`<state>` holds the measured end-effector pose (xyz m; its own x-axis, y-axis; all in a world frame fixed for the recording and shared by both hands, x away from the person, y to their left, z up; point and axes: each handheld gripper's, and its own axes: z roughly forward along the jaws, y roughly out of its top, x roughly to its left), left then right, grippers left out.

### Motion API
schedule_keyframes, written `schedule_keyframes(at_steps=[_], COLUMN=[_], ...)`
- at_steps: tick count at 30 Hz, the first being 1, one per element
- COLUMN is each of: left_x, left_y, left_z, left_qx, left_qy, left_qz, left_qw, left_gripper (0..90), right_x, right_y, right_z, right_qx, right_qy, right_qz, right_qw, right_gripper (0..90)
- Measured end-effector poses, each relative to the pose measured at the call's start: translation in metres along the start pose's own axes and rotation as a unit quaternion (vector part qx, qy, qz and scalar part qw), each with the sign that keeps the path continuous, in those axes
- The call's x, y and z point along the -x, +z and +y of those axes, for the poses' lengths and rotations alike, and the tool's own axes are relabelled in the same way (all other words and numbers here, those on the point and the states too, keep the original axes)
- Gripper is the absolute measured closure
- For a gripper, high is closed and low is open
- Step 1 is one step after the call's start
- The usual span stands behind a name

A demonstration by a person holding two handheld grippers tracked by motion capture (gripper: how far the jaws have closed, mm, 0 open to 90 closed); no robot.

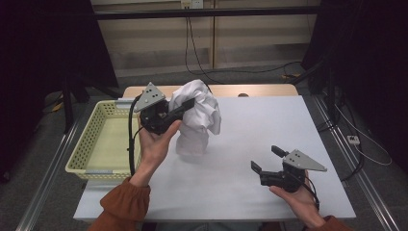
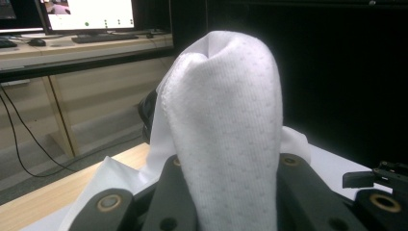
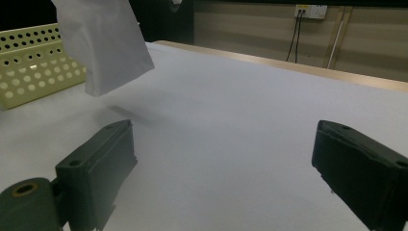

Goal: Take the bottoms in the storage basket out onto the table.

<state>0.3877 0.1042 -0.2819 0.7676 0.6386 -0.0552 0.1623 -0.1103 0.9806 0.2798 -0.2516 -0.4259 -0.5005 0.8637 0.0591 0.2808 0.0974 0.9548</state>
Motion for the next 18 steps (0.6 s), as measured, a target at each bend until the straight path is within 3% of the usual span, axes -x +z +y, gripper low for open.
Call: schedule_keyframes(at_steps=[18], left_x=[-0.007], left_y=[0.016], left_z=[-0.019], left_qx=[-0.037], left_qy=[-0.005], left_qz=[0.010], left_qw=[0.9992], left_gripper=[79.4], right_x=[0.000], right_y=[0.000], right_z=[0.000], right_qx=[-0.002], right_qy=[-0.003], right_qz=[0.001], right_qw=[1.0000], right_gripper=[7.4])
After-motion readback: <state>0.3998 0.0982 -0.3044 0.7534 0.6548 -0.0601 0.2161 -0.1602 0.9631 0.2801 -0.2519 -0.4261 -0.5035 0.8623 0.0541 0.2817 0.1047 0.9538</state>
